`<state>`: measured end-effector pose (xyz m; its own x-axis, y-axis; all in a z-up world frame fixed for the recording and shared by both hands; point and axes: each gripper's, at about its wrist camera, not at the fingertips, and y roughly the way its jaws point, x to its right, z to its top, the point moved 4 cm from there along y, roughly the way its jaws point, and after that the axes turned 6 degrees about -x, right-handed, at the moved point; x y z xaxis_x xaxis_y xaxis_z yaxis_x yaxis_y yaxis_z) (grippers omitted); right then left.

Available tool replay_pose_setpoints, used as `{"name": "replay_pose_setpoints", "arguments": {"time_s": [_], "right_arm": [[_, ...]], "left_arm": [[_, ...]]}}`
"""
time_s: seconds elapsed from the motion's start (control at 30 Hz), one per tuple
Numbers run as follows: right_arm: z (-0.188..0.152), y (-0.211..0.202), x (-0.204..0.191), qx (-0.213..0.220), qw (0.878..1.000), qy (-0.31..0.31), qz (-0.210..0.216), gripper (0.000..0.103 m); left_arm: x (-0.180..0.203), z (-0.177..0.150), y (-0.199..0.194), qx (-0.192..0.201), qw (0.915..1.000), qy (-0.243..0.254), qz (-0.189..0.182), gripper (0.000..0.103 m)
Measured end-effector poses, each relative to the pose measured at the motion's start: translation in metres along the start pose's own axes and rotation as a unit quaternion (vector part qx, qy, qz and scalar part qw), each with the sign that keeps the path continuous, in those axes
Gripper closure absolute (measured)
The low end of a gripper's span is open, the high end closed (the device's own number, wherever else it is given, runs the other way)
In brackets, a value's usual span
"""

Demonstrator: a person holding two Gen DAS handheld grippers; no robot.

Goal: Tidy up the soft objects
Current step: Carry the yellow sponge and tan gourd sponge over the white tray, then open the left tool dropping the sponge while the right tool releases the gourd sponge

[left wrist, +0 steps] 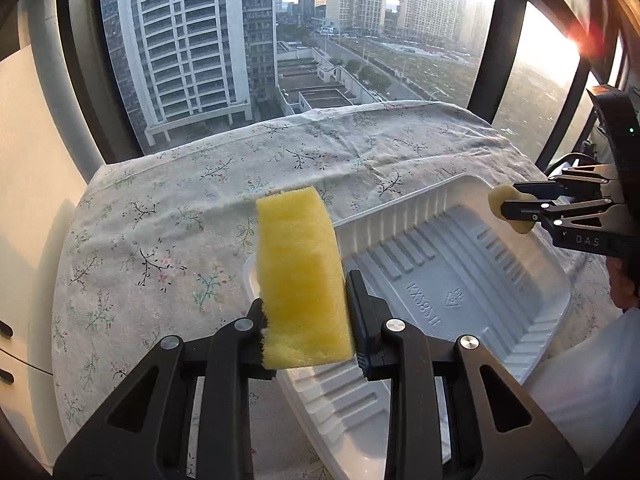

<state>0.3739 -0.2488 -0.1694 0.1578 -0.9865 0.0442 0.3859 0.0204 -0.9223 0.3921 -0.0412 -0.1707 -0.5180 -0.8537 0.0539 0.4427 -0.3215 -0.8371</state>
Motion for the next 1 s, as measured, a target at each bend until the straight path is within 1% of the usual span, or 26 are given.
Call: {"name": "replay_pose_setpoints", "arguments": {"time_s": [0.07, 0.17, 0.3, 0.37, 0.4, 0.43, 0.57, 0.67, 0.73, 0.8, 0.83, 0.87, 0.9, 0.97, 1.0], "right_arm": [[0.003, 0.008, -0.005, -0.008, 1.000, -0.006, 0.000, 0.068], [0.003, 0.018, -0.010, -0.020, 1.000, -0.013, 0.002, 0.068], [0.001, 0.031, -0.012, -0.033, 0.999, -0.020, -0.003, 0.068], [0.000, 0.031, -0.013, -0.030, 0.999, -0.021, -0.004, 0.067], [0.001, 0.031, -0.013, -0.030, 0.999, -0.022, -0.006, 0.067], [0.000, 0.031, -0.013, -0.030, 0.999, -0.022, -0.005, 0.063], [-0.001, 0.030, -0.017, -0.036, 0.999, -0.027, -0.002, 0.058], [-0.002, 0.023, -0.019, -0.030, 0.999, -0.031, -0.002, 0.057], [-0.002, 0.016, -0.019, -0.025, 0.999, -0.030, 0.001, 0.050], [-0.002, 0.007, -0.016, -0.016, 1.000, -0.024, -0.003, 0.047], [-0.002, 0.003, -0.014, -0.012, 1.000, -0.020, -0.003, 0.047], [-0.002, -0.001, -0.012, -0.009, 1.000, -0.014, -0.003, 0.047], [-0.003, -0.004, -0.009, -0.007, 1.000, -0.006, -0.001, 0.047], [-0.005, -0.011, -0.002, -0.006, 1.000, 0.008, 0.002, 0.047], [-0.007, -0.014, 0.001, -0.006, 1.000, 0.013, 0.001, 0.047]], "left_arm": [[0.002, 0.001, 0.011, -0.016, 0.9997, -0.002, -0.018, 0.078], [0.002, 0.001, 0.024, -0.033, 0.9991, -0.005, -0.028, 0.078], [0.005, -0.002, 0.037, -0.062, 0.9965, 0.002, -0.055, 0.077], [0.007, -0.005, 0.044, -0.083, 0.9953, 0.001, -0.049, 0.070], [0.007, -0.006, 0.048, -0.097, 0.9942, -0.002, -0.047, 0.058], [0.007, -0.007, 0.050, -0.105, 0.9934, -0.006, -0.045, 0.052], [0.011, -0.008, 0.044, -0.090, 0.9956, 0.000, -0.029, 0.052], [0.012, -0.004, 0.034, -0.066, 0.9977, 0.013, 0.008, 0.052], [0.011, -0.001, 0.024, -0.052, 0.9980, 0.025, 0.027, 0.050], [0.007, 0.003, 0.015, -0.037, 0.9981, 0.021, 0.044, 0.049], [0.004, 0.004, 0.010, -0.029, 0.9983, 0.014, 0.048, 0.046], [0.000, 0.005, 0.006, -0.024, 0.9985, 0.004, 0.049, 0.043], [-0.004, 0.006, 0.003, -0.021, 0.9989, -0.010, 0.042, 0.042], [-0.015, 0.005, -0.002, -0.019, 0.9987, -0.046, 0.016, 0.042], [-0.019, 0.003, -0.004, -0.018, 0.9979, -0.061, 0.010, 0.042]]}}
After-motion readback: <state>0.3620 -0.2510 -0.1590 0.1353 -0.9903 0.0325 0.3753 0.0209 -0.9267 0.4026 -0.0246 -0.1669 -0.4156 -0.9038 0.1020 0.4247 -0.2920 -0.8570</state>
